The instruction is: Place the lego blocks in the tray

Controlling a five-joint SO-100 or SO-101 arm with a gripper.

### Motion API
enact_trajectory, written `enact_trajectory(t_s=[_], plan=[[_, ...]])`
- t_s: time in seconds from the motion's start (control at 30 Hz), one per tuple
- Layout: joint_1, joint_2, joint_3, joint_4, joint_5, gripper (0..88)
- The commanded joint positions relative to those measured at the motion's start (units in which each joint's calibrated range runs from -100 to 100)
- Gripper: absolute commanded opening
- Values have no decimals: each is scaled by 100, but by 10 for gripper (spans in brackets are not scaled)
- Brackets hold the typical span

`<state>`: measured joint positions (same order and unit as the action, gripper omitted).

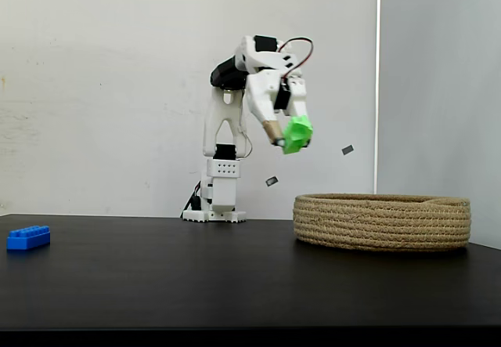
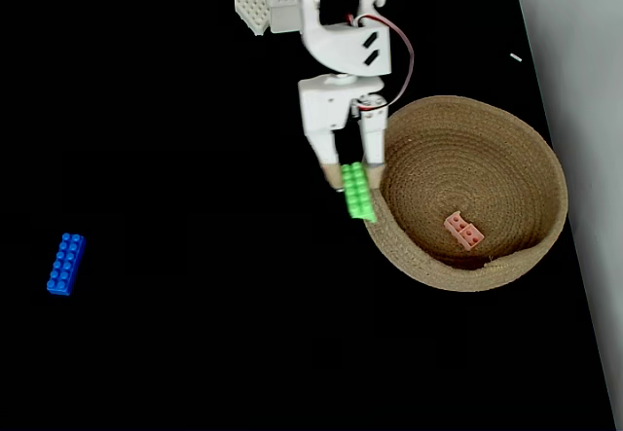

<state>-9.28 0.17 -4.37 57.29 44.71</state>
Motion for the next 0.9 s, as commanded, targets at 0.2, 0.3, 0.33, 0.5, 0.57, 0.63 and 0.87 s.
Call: enact_trajectory(t_s=[0.2,0.3,0.33,0.5,0.57,0.63,0.87], plan=[[-1265,-842,825,-94,-361,278],[-1100,-980,843,-10,-303,331],[-984,-1040,843,48,-239,341],[21,-1436,716,181,181,368],[689,-1513,634,265,449,362],[1514,-1436,533,231,904,352],[3682,-69,-96,-410,1402,380]])
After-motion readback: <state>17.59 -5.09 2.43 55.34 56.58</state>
